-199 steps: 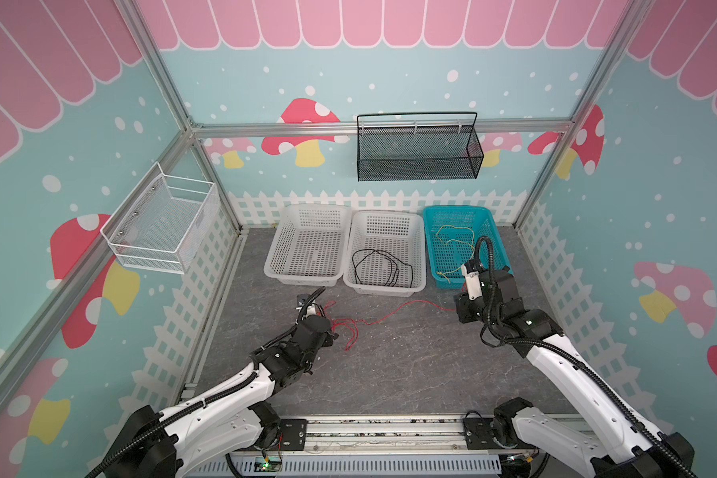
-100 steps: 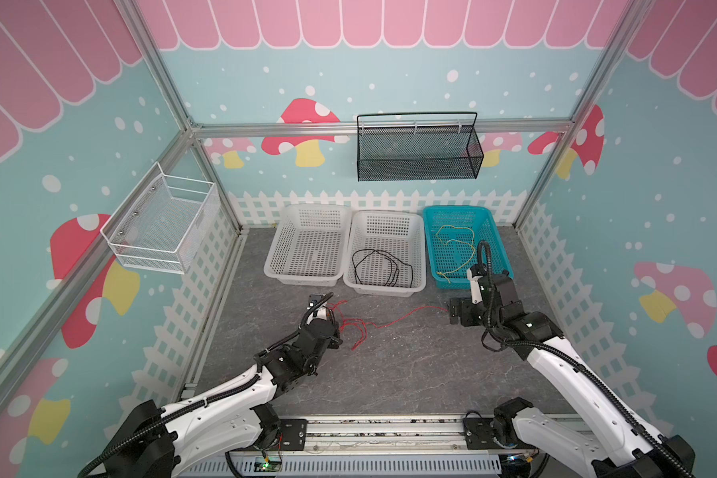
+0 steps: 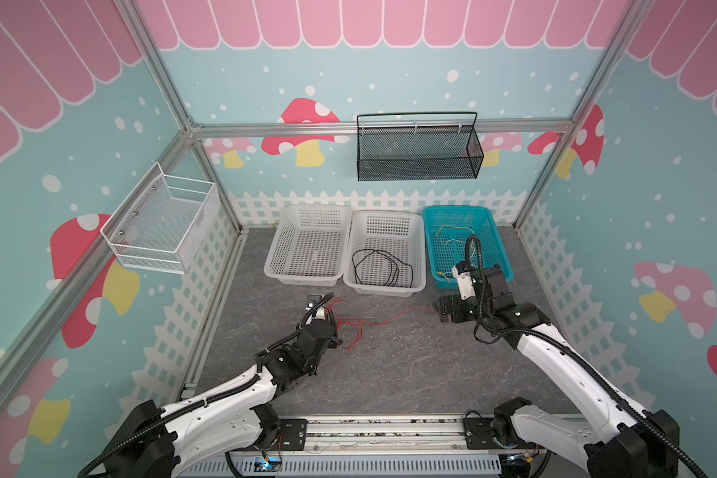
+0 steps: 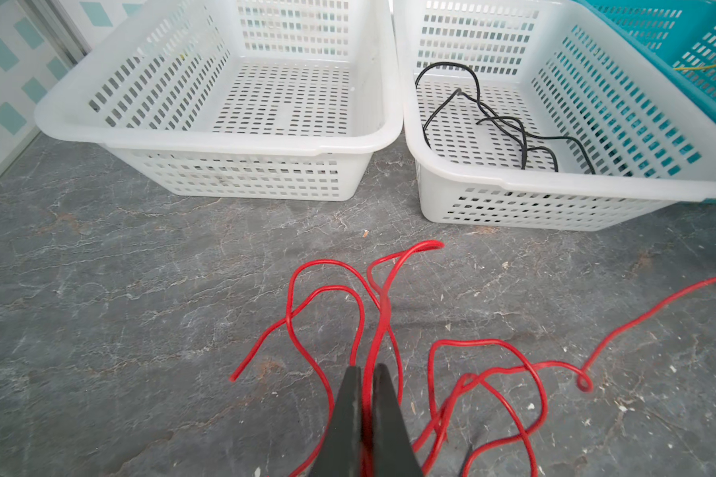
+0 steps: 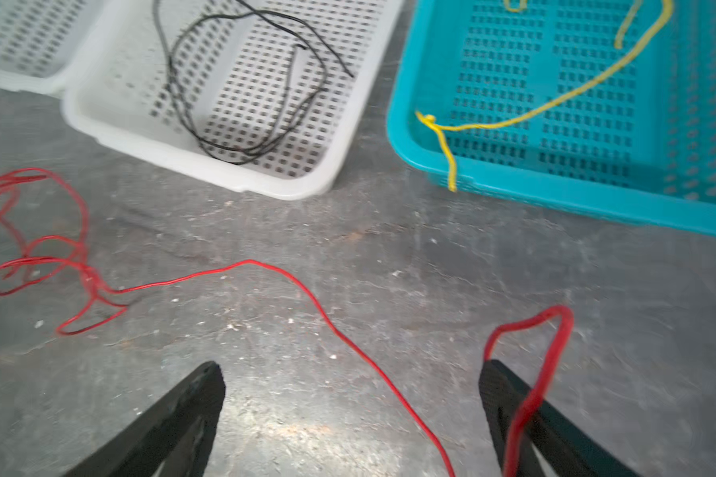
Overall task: Untangle and sort cables by color
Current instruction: Untie the cable.
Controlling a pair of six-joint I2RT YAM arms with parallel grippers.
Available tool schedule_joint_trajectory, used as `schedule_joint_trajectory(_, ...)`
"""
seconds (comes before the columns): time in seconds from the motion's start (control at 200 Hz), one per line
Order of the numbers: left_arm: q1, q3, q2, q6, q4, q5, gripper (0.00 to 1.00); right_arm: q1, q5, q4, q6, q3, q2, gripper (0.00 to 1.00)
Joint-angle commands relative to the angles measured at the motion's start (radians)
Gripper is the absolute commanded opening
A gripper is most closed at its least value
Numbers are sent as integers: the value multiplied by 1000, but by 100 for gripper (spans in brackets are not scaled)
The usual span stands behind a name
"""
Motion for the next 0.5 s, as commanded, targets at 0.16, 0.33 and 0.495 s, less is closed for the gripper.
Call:
schedule_joint_trajectory(0.16, -14, -10, 8, 18, 83, 78, 0, 1, 241, -84, 28, 62, 135, 98)
schedule_joint_trajectory(0.33, -14, -13, -19, 36, 74, 62, 0, 0, 363, -135, 50, 83, 208, 98)
schedule_joint_trajectory(0.495, -13, -8, -60, 48, 39, 19, 0, 1, 402, -140, 47, 75, 266, 98)
